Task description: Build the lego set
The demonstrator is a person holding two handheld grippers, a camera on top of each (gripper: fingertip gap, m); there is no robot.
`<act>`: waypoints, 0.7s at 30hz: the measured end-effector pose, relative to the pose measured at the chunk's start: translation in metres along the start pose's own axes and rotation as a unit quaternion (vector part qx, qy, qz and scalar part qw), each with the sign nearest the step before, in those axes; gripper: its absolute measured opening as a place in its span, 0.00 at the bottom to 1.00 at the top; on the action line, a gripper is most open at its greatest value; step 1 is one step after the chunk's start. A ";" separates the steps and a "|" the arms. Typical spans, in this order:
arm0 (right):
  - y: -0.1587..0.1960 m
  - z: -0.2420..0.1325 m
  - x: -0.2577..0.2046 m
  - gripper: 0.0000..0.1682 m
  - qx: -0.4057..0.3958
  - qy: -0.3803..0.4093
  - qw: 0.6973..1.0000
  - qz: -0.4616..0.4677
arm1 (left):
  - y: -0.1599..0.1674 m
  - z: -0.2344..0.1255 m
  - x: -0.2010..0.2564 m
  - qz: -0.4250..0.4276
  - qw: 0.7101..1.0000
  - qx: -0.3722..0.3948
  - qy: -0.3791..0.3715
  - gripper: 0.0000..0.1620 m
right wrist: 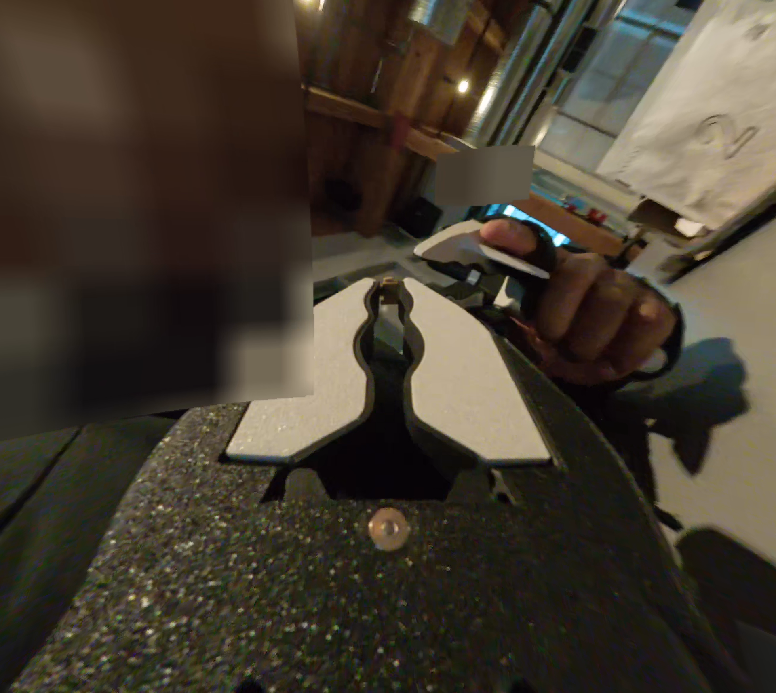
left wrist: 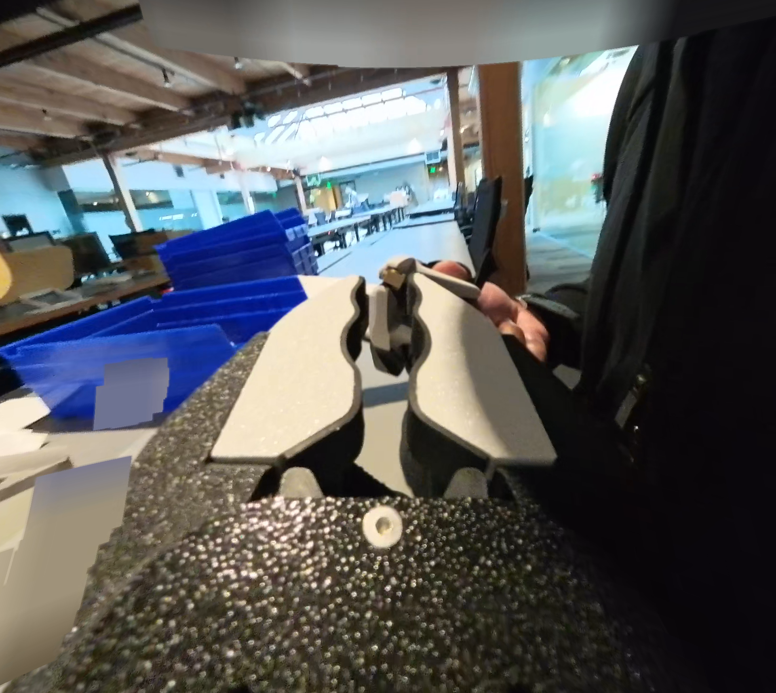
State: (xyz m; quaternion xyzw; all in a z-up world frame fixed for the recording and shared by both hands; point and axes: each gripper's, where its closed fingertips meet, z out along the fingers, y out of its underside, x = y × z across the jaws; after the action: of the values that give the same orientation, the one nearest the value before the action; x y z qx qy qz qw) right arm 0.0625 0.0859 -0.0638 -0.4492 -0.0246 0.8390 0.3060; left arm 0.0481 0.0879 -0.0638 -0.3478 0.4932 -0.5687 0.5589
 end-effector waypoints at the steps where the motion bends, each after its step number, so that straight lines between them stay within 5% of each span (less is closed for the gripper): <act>1: 0.002 0.003 -0.001 0.04 0.000 -0.014 1.000 0.008 | -0.002 0.002 0.001 0.001 1.000 0.010 0.006 0.11; 21: 0.018 0.017 0.002 0.05 -0.008 -0.048 0.998 0.040 | 0.005 0.011 0.015 0.063 0.998 0.017 0.027 0.07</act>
State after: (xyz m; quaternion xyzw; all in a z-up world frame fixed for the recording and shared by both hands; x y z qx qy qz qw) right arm 0.0394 0.0761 -0.0612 -0.4111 -0.0281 0.8712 0.2669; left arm 0.0580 0.0719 -0.0674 -0.2914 0.5193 -0.5499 0.5856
